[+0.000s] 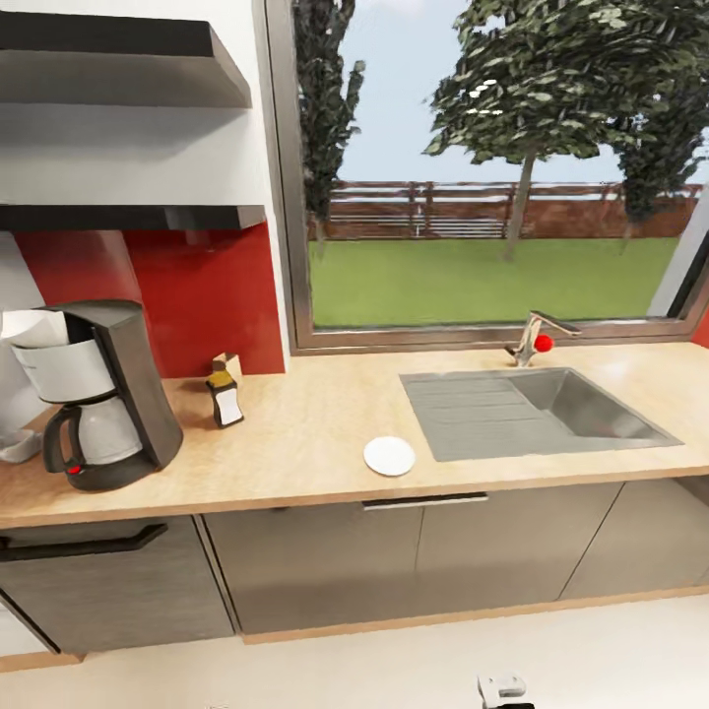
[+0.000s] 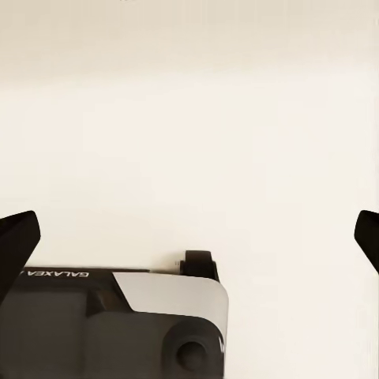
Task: Set up a coffee station on the kitchen countertop: keep the coffee maker on the countertop, move the bottle of coffee from the kitchen shelf to the counter next to the coffee maker, place a paper coffee filter on top of the coffee maker, put the saucer next to the coffee maker with the coffee cup on the saucer, and place the electric kettle next to the coffee maker.
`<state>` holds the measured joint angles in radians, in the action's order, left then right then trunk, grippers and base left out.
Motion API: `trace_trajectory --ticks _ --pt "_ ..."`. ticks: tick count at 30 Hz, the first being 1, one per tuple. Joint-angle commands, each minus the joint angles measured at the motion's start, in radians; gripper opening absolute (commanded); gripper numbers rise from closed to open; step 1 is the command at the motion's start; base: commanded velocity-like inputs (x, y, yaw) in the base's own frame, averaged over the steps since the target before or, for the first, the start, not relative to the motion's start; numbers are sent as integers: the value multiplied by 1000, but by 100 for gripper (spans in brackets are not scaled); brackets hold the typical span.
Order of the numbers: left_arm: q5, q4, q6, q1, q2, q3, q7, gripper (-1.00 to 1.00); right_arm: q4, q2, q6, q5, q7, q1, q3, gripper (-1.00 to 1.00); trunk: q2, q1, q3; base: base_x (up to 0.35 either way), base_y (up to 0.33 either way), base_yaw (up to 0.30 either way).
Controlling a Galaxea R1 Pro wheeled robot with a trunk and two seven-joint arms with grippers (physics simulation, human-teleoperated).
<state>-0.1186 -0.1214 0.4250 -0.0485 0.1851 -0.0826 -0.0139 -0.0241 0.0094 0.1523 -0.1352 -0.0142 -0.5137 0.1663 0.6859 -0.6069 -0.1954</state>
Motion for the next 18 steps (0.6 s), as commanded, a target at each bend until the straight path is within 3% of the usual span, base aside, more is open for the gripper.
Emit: trace_trajectory --ticks 1,10,18 --pt "-10 -2 1 -1 1 -9 -1 100 -2 0 6 -10 -1 0 9 100 1 0 -1 13 -268 268" --pt "-12 -3 1 -1 1 -8 -1 100 -2 -1 6 -11 -3 0 9 100 1 0 -1 -31 -261 261" --pt "-10 -2 1 -1 1 -8 -1 100 -2 -3 6 -11 -4 0 9 100 1 0 -1 -161 -137 51"
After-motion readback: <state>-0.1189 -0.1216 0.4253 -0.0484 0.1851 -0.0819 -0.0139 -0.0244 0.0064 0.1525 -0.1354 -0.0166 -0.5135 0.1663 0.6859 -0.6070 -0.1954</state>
